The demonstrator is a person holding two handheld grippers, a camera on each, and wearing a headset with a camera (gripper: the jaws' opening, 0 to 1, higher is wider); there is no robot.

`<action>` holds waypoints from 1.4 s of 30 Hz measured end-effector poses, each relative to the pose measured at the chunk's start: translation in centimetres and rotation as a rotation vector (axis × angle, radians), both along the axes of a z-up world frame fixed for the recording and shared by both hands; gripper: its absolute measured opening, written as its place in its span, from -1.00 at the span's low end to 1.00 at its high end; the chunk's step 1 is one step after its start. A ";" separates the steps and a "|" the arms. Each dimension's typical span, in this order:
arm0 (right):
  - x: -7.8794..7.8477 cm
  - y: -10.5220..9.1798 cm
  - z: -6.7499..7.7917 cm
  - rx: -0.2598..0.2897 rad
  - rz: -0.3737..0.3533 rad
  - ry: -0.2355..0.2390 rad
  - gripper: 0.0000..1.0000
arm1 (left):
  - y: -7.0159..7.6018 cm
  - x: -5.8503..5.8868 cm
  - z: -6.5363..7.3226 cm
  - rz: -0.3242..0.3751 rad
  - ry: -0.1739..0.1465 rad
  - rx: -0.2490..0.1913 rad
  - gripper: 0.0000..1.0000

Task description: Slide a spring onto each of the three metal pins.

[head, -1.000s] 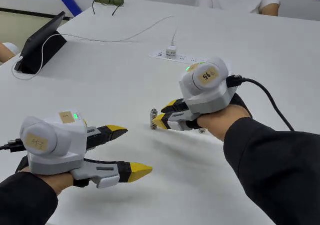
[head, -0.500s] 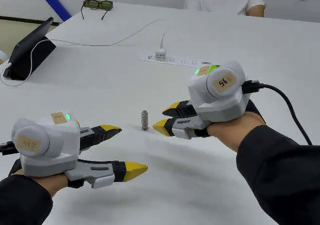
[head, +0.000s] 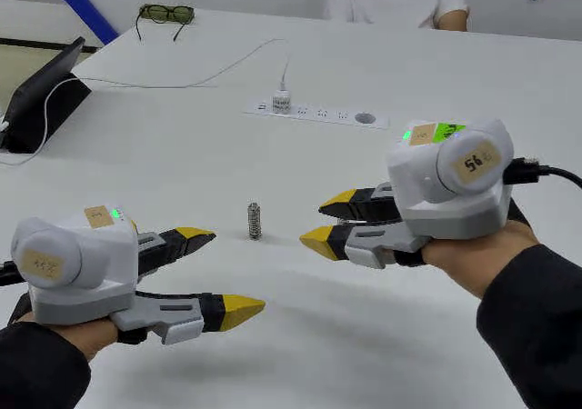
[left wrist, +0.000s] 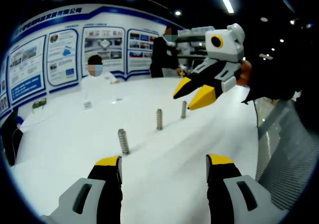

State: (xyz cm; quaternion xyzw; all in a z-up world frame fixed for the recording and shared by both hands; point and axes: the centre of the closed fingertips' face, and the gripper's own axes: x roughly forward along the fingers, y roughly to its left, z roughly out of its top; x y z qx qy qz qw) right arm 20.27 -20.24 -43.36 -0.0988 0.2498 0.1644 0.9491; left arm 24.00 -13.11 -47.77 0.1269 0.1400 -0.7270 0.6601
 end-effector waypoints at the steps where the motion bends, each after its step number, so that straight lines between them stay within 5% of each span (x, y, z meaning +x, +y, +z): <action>1: -0.3 -0.2 0.0 0.000 -0.004 0.000 -0.48 | 0.0 0.0 0.0 0.000 0.000 0.000 0.40; 25: -7.2 -5.9 -0.7 0.013 -0.155 -0.023 -0.37 | -0.2 -0.7 0.2 -0.010 0.000 0.000 0.43; 42: -9.9 -9.4 -2.2 0.036 -0.239 -0.043 -0.15 | 0.0 -0.5 -0.4 -0.005 0.005 0.008 0.45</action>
